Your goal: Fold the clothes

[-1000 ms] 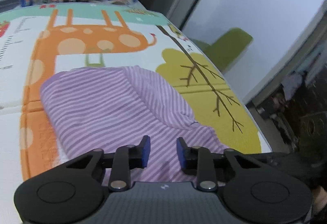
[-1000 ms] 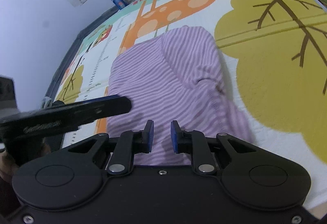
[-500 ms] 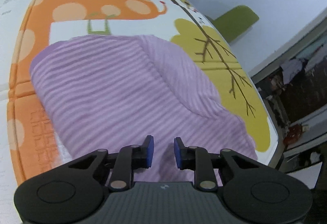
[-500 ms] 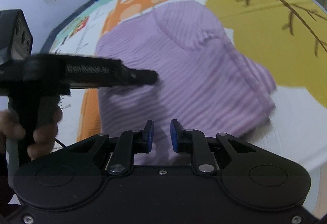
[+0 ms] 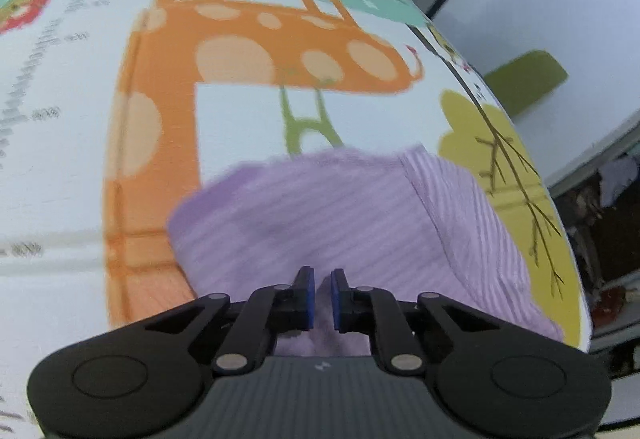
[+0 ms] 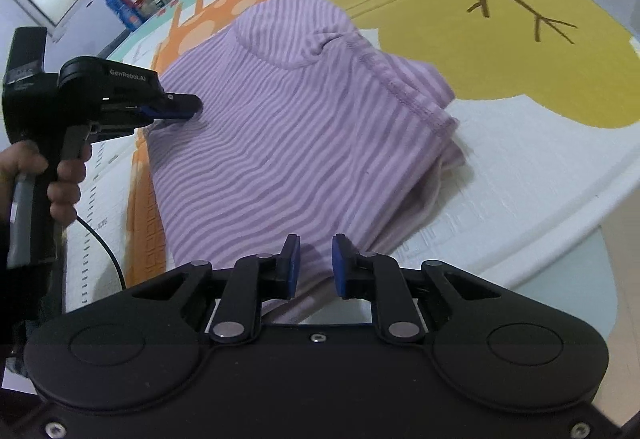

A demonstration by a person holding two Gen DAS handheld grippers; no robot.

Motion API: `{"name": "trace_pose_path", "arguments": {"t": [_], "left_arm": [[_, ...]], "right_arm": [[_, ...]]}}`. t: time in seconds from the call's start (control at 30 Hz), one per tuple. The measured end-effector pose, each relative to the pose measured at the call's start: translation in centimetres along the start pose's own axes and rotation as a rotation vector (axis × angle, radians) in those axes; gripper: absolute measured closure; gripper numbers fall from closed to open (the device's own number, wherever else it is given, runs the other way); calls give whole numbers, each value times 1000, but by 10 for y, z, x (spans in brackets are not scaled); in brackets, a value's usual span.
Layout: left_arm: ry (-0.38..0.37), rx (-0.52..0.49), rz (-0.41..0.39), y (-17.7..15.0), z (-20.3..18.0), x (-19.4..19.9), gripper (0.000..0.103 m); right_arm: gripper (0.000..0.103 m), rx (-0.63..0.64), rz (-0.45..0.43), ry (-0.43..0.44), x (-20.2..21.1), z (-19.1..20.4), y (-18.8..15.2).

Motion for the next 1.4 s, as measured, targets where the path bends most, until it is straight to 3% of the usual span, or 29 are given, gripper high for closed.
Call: {"name": "trace_pose_path", "arguments": {"t": [0.13,0.3,0.43,0.73,0.9,0.93,1.03,1.17,1.3,1.4], "left_arm": [[-60,-14,-62,13,-3,23,88],[-116,-78,-59,4,-20,41,87],[-154,-129,-10,-18,-30,46,87],[-271,-105,162,-65,-34,44,87],[-217,-87,205,-80,-28,30,88],[-205,-79,211,-81,-26,27,93],[-159,-67,202,-77,-19,22,99],[-126,-52,171,-66,-9,19,100],[-33,-58,98,-48,7,15,100],[-35,-31,103,-36,20,4,100]], "right_arm": [[84,17,-64,-3,14,11,5],[84,104,-132,21,23,48,20],[84,161,-118,37,11,75,22],[84,236,-44,37,-29,111,9],[85,246,11,-24,-48,111,-4],[85,245,18,-30,-50,110,-6],[85,229,27,-35,-53,106,-9],[86,200,22,-33,-49,101,-12],[86,184,21,-38,-44,96,-16],[86,163,20,-35,-41,90,-20]]}}
Point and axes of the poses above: each gripper's, at about its wrist camera, not at the fingertips, and x roughly against the way its jaws point, z to its left, y to its top, the point moved 8 cm from there along -x, roughly the way its jaws point, and after that the axes turned 13 degrees about y, right-handed, at the moved point
